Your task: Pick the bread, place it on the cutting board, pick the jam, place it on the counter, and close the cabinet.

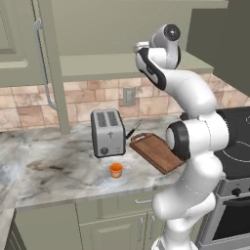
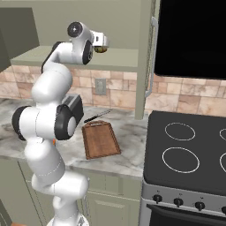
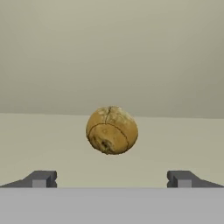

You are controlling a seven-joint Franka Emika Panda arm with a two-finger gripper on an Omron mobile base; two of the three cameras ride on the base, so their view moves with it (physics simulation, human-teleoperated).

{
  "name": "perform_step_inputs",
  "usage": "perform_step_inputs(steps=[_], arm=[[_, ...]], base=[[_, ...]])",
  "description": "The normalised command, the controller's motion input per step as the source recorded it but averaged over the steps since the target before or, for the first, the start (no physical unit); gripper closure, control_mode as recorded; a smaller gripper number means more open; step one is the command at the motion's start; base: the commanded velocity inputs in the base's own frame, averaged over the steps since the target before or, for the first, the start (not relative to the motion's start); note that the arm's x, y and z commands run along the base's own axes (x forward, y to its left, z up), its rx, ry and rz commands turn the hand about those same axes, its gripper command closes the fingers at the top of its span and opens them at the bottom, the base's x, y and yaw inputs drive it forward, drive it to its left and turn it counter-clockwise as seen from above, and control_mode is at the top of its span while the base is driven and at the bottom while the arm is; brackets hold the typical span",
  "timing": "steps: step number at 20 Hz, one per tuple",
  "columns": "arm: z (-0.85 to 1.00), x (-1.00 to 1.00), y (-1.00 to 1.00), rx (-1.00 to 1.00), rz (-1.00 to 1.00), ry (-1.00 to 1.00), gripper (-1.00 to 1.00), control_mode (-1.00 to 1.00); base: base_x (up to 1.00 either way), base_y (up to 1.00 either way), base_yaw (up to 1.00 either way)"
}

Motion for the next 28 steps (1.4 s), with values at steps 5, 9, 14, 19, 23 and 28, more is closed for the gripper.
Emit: perform_step_inputs(steps=[5, 9, 14, 19, 23, 28], arm=[[0.0, 0.2, 0.0, 0.0, 0.0, 0.0, -1.0, -1.0], [0.0, 0.14, 0.0, 0.0, 0.0, 0.0, -1.0, -1.0], [-0.02, 0.14, 0.0, 0.0, 0.0, 0.0, -1.0, -1.0], [-0.03, 0.14, 0.0, 0.0, 0.0, 0.0, -1.0, -1.0], [-0.01, 0.16, 0.0, 0.0, 0.0, 0.0, -1.0, -1.0], [-0.1, 0.14, 0.0, 0.0, 0.0, 0.0, -1.0, -1.0]], base=[[0.0, 0.0, 0.0], [0.0, 0.0, 0.0], [0.0, 0.0, 0.0], [0.0, 0.0, 0.0], [0.0, 0.0, 0.0], [0.0, 0.0, 0.0]])
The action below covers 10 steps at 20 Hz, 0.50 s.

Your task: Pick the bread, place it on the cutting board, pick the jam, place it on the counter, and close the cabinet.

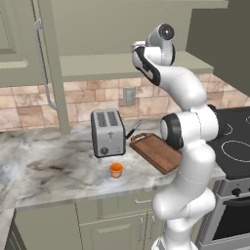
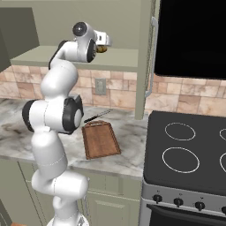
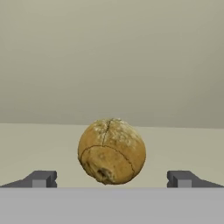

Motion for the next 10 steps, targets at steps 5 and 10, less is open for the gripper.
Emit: perform_step_inputs(steps=[5, 10], arm=[[-0.13, 0.12, 0.0, 0.0, 0.0, 0.0, -1.0, -1.0], [-0.1, 0.14, 0.0, 0.0, 0.0, 0.0, -1.0, -1.0]], base=[[0.0, 0.0, 0.0], [0.0, 0.0, 0.0]])
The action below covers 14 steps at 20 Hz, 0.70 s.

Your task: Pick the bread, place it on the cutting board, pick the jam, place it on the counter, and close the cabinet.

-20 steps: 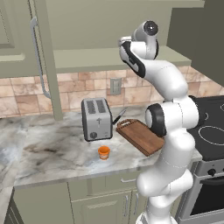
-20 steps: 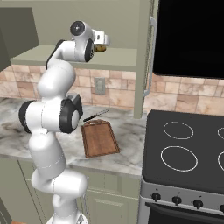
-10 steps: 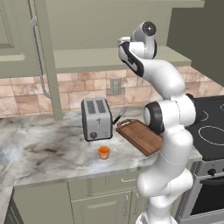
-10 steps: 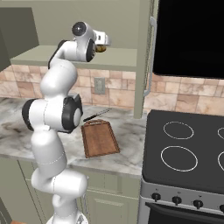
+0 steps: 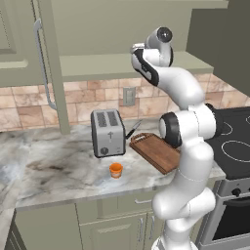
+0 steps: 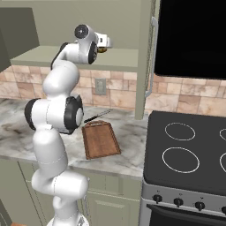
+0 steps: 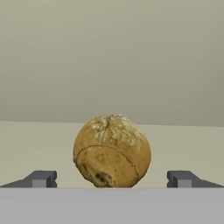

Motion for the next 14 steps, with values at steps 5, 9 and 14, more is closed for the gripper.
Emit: perform_step_inputs(steps=[5, 9, 14], arm=[[-0.07, 0.17, 0.0, 0.0, 0.0, 0.0, -1.0, -1.0], [-0.02, 0.21, 0.0, 0.0, 0.0, 0.0, -1.0, -1.0], [0.0, 0.21, 0.0, 0.0, 0.0, 0.0, -1.0, -1.0]], base=[[0.0, 0.0, 0.0], [0.0, 0.0, 0.0], [0.0, 0.0, 0.0]])
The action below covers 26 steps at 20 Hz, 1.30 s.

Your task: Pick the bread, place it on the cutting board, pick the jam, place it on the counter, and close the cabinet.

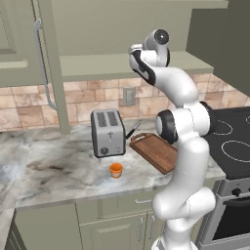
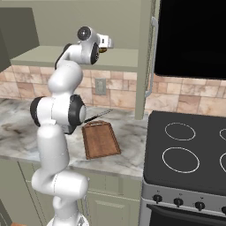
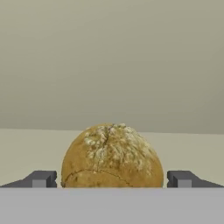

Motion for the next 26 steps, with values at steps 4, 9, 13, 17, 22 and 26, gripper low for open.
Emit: perform_step_inputs(steps=[4, 9, 13, 17, 22, 26], arm=[[0.0, 0.19, 0.0, 0.0, 0.0, 0.0, -1.0, -1.0], [0.0, 0.16, 0.0, 0.0, 0.0, 0.0, 1.0, -1.0], [0.0, 0.04, 0.0, 0.0, 0.0, 0.0, 1.0, -1.0], [0.0, 0.0, 0.0, 0.0, 0.0, 0.0, 1.0, -1.0], [0.0, -0.02, 0.0, 0.0, 0.0, 0.0, 1.0, -1.0], [0.0, -0.21, 0.0, 0.0, 0.0, 0.0, 1.0, -1.0]], base=[[0.0, 0.0, 0.0], [0.0, 0.0, 0.0], [0.0, 0.0, 0.0], [0.0, 0.0, 0.0], [0.0, 0.0, 0.0], [0.0, 0.0, 0.0]])
